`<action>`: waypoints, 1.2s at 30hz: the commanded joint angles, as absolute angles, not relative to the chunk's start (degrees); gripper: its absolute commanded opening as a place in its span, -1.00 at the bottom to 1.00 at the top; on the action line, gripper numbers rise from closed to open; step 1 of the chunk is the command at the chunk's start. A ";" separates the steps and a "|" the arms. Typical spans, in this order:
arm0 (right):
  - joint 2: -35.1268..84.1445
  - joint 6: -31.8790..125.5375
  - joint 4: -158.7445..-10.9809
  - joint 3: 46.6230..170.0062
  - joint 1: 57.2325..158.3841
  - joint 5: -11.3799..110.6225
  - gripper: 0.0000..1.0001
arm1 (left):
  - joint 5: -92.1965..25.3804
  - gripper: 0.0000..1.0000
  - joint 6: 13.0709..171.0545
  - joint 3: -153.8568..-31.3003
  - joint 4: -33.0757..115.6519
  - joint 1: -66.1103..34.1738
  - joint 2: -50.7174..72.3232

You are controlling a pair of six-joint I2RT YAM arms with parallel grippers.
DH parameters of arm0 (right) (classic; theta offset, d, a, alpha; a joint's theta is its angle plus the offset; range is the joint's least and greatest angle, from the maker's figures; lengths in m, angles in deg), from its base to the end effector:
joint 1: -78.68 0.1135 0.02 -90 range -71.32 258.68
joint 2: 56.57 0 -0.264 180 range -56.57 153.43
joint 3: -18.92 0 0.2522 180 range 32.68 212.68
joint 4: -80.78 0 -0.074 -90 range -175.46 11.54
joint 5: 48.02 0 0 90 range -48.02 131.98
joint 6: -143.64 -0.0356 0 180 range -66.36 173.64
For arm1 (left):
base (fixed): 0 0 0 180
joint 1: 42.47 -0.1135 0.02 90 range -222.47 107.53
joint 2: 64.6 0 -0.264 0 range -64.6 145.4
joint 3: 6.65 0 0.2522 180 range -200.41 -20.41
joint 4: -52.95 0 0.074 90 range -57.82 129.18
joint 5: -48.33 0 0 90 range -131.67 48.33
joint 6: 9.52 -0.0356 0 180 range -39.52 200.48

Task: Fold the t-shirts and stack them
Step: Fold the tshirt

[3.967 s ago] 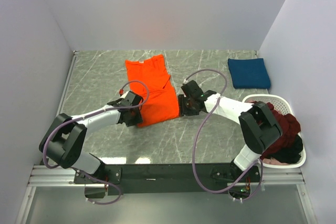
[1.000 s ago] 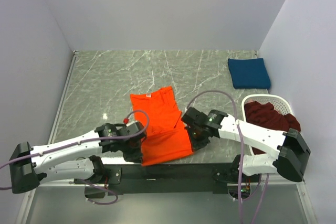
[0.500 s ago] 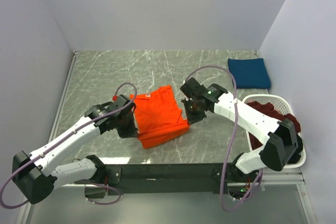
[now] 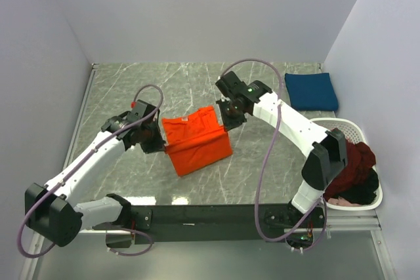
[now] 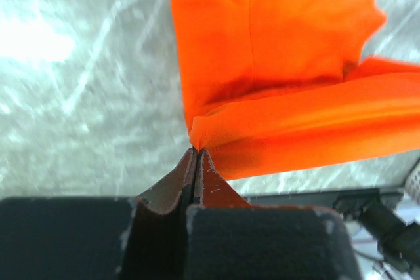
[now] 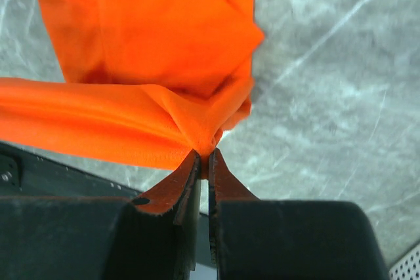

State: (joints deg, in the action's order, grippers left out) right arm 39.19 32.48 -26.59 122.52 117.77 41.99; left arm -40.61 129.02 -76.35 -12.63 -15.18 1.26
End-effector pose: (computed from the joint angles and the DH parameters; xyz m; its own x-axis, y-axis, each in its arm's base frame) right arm 0.2662 0.2163 0.3114 -0.8825 -0.2519 -0.3972 -0.3346 0.9297 0.1539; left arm 0.1913 -0.0994 0.2748 -0.8676 -0.3955 -0.3013 -0.2780 0.8883 -0.3656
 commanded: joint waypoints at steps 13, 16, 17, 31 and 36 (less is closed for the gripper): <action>52.32 33.79 -37.55 132.35 111.64 38.64 -1.00 | -46.24 -0.99 118.98 -80.53 1.81 -28.05 13.34; 54.34 33.34 -40.98 132.35 110.41 39.34 -1.00 | -45.80 -0.99 118.98 -79.83 6.46 -29.46 15.80; 54.87 33.25 -42.55 132.35 110.24 39.34 -1.00 | -45.71 -0.99 119.15 -79.56 7.62 -29.63 16.51; 61.03 30.27 -55.92 126.47 107.69 41.36 -0.97 | -45.36 -0.99 118.89 -80.88 23.71 -30.16 27.50; 62.60 31.23 -58.56 125.23 107.42 42.50 -0.95 | -45.01 -0.99 120.12 -80.62 24.33 -30.16 31.63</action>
